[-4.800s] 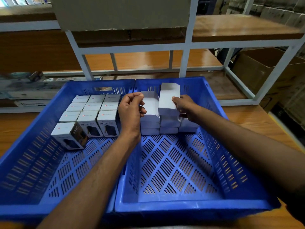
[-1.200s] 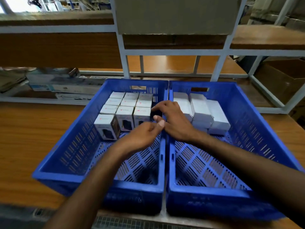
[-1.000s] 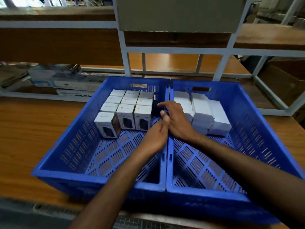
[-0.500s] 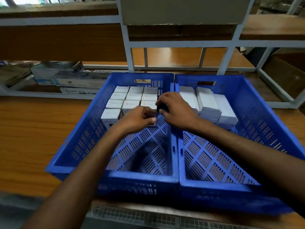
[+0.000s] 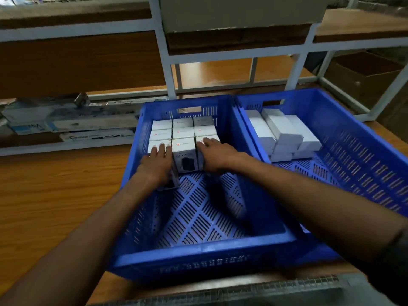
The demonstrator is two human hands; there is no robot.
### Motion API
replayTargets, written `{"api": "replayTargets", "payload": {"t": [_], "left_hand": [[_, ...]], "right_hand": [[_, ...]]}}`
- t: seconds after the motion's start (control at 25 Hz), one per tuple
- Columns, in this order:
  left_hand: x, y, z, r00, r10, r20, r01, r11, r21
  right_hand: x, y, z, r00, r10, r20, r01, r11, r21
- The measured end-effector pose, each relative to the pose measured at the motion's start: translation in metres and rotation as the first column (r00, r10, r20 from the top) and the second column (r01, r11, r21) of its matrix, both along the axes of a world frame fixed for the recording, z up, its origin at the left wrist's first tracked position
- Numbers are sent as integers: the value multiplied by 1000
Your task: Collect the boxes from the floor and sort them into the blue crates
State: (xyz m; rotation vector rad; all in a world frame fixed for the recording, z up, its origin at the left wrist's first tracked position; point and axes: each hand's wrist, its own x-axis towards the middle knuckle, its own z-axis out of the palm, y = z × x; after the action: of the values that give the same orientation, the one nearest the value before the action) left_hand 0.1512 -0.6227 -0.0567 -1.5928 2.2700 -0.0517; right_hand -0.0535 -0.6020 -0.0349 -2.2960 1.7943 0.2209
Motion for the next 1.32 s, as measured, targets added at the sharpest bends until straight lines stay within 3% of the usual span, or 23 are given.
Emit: {"api": "replayTargets", "payload": {"t": [0.08,0.24,0.36,0.44,0.56,0.68,0.84,1.0,1.16,1.32], "left_hand": [[-5,6,9,999,-17,-49,17,1000,6],[-35,36,40,956,-58,-287,74,996,45],[-73,93,64,799,-98,-593,158,986,50],[-100,146,76,721,-94,-687,214,972,91],[-132,210,72,755,-151,-638,257,963,76],[-161,248,47,878,-220,-425,212,975,-67],[-176,259,26,945,-261,-197,199,936,-289],[-178,260,23,955,-254,-155,191,922,-335],[-179,259,18,959,-241,-151,173,916,-362],[-175,259,20,937,-257,-236,155,913,-378]], "right_hand": [[-6,13,10,998,11,55,-9,999,-42],[-34,52,34,981,28,191,28,958,-285],[-68,99,48,937,30,348,130,895,-426],[-95,139,50,909,-37,414,235,867,-439],[-133,194,42,898,-169,407,333,865,-375],[-163,234,28,913,-234,335,343,884,-316],[-173,259,8,947,-231,224,308,853,-422],[-167,267,0,969,-179,168,243,794,-558],[-167,269,-1,969,-195,153,248,782,-572],[-165,271,8,951,-153,270,275,818,-506]]}}
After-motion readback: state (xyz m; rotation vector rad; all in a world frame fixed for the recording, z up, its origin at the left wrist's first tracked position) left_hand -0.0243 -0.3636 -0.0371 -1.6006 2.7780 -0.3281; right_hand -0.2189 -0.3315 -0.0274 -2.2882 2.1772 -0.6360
